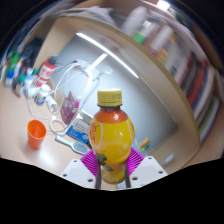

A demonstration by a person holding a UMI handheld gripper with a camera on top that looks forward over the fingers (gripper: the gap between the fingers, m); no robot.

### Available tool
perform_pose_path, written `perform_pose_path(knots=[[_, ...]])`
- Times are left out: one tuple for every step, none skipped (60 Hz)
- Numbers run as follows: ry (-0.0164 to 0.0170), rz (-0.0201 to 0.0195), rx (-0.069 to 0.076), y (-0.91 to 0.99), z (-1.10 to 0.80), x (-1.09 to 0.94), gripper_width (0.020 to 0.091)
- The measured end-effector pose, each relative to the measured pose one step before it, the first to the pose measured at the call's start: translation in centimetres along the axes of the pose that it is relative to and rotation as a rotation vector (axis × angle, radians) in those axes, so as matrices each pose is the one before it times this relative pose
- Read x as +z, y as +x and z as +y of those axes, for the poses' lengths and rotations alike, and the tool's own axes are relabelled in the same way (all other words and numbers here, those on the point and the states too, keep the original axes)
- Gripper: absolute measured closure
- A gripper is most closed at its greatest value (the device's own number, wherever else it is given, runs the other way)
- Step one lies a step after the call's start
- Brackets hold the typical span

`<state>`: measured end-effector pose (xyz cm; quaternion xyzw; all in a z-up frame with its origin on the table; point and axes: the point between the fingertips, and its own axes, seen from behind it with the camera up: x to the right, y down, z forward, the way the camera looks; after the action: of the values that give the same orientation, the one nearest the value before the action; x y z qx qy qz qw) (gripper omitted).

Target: Pour water

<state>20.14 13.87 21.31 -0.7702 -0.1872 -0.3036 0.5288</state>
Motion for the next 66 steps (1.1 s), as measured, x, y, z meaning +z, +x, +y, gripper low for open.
perform_pose_path(knots=[[0.01359,0.00493,-0.0643,-0.442,-0.954,0.202,0.0775],[0.01083,0.00368,-0.0645,-0.425,-0.88,0.209,0.0774],[0.00777,0.00353,-0.0659,-0.37,-0.801,0.212,0.0775],[0.01305,-0.00303,-0.0669,-0.12,-0.574,0.197,0.0773],[0.00254,0.01447,-0.0681,-0.5,-0.739,0.223,0.0774],[0.00358,0.00794,-0.0702,-0.186,-0.571,0.268,0.0776],[0.0016,0.01134,-0.0713,-0.143,-0.511,0.363,0.0776],[0.00104,0.01396,-0.0699,-0.077,-0.453,0.338,0.0775],[0.00054,0.01485,-0.0672,0.016,-0.449,0.29,0.0776],[-0.00112,0.0147,-0.0652,-0.032,-0.317,0.358,0.0774],[-0.00338,0.01121,-0.066,-0.079,-0.252,0.316,0.0775],[-0.00109,0.00844,-0.0645,-0.158,-0.288,0.339,0.0774],[0.00037,0.00733,-0.0636,-0.211,-0.312,0.329,0.0775],[-0.00121,0.00578,-0.0638,-0.223,-0.209,0.265,0.0774],[0.01632,-0.00629,-0.0709,-0.006,0.019,0.578,0.0774],[0.00056,0.00305,-0.0589,-0.192,-0.331,0.257,0.0774],[-0.00119,0.00114,-0.0432,-0.463,-0.275,0.036,0.0773],[-0.00066,0.00095,-0.0506,-0.197,-0.165,0.25,0.0774],[-0.00173,0.00105,-0.0484,-0.153,-0.162,0.219,0.0775],[0.00056,0.00079,-0.0419,-0.087,-0.124,0.169,0.0772],[0.00137,0.00146,-0.0349,-0.083,-0.115,0.167,0.0771],[0.00051,0.00094,-0.0303,-0.085,-0.118,0.14,0.0771],[-0.00019,-0.00097,-0.0269,-0.133,-0.087,0.163,0.0773],[-0.00004,-0.00207,-0.0226,-0.174,-0.057,0.116,0.0772],[0.00243,-0.00257,-0.0181,-0.119,-0.142,0.106,0.0772],[0.0048,-0.00328,-0.0129,-0.137,-0.195,0.053,0.0771],[0.00465,-0.00296,-0.0093,-0.112,-0.179,0.045,0.0772],[0.00007,-0.00342,-0.0208,0.208,-0.097,-0.006,0.077],[0.00247,-0.00191,0.0022,-0.161,-0.181,0.278,0.0771],[-0.00325,0.00258,-0.0067,0.095,0.0,0.063,0.0771],[-0.00274,0.00408,-0.006,0.097,0.023,0.071,0.077],[-0.00187,0.00405,-0.0056,0.108,-0.014,0.015,0.0772],[-0.00003,0.00254,-0.0043,0.1,-0.049,0.011,0.0772],[0.0016,0.00245,-0.0025,0.069,-0.092,-0.011,0.0772],[0.00203,0.00184,-0.0039,0.123,-0.112,-0.053,0.0772],[0.00308,0.0019,0.0015,-0.007,-0.096,0.025,0.0771],[0.00308,0.0014,0.0006,-0.022,-0.104,0.012,0.0771],[0.00362,0.00165,0.0004,0.003,-0.11,0.003,0.0771],[0.00512,0.00198,0.0013,0.01,-0.129,0.003,0.0771],[0.00352,-0.00124,0.0002,0.217,-0.138,-0.044,0.0769],[0.00486,0.00237,0.0044,0.067,-0.096,0.005,0.0769],[0.00374,0.00263,0.0074,0.094,-0.105,-0.005,0.077],[0.0032,0.00244,0.0108,0.103,-0.043,-0.007,0.077],[0.00232,0.00319,0.0148,0.101,-0.032,0.008,0.0771],[0.00262,0.00233,0.0197,0.123,0.011,0.004,0.0771],[0.00259,0.00259,0.0265,0.178,0.046,-0.029,0.0769],[0.00219,0.00373,0.034,0.218,0.093,-0.04,0.0769],[0.00203,0.00386,0.0429,0.284,0.112,-0.017,0.0768],[0.00322,0.00316,0.0508,0.314,0.101,-0.029,0.0769],[0.00587,0.00426,0.0602,0.237,0.175,-0.117,0.0769],[0.00479,-0.00372,0.0654,0.179,0.126,-0.022,0.0768],[0.0008,-0.00207,0.0821,0.195,0.145,0.085,0.0771],[0.00109,-0.00843,0.0765,0.49,0.27,-0.054,0.0772],[0.00131,-0.00386,0.0971,0.135,0.175,-0.083,0.0772],[0.00475,-0.00921,0.1028,0.065,0.139,-0.162,0.077],[0.00595,-0.01132,0.1065,0.027,0.162,-0.156,0.0759],[0.00526,-0.01172,0.1099,-0.027,0.239,-0.173,0.0751],[0.00351,-0.01387,0.112,-0.096,0.259,-0.224,0.074],[0.00385,-0.01579,0.1129,-0.18,0.304,-0.224,0.0739],[0.00164,-0.01851,0.1129,-0.237,0.41,-0.285,0.074],[0.00126,-0.00502,0.1188,-0.392,0.363,-0.496,0.0742],[-0.00093,-0.01898,0.1088,-0.231,0.609,-0.196,0.0734],[-0.00737,-0.03401,0.09,0.487,0.246,0.16,0.0723],[-0.00183,-0.01456,0.1023,-0.119,0.668,-0.207,0.0724],[-0.0016,-0.01521,0.094,-0.041,0.626,-0.205,0.0724],[0.00035,-0.01675,0.0827,-0.04,0.578,-0.176,0.0722]])
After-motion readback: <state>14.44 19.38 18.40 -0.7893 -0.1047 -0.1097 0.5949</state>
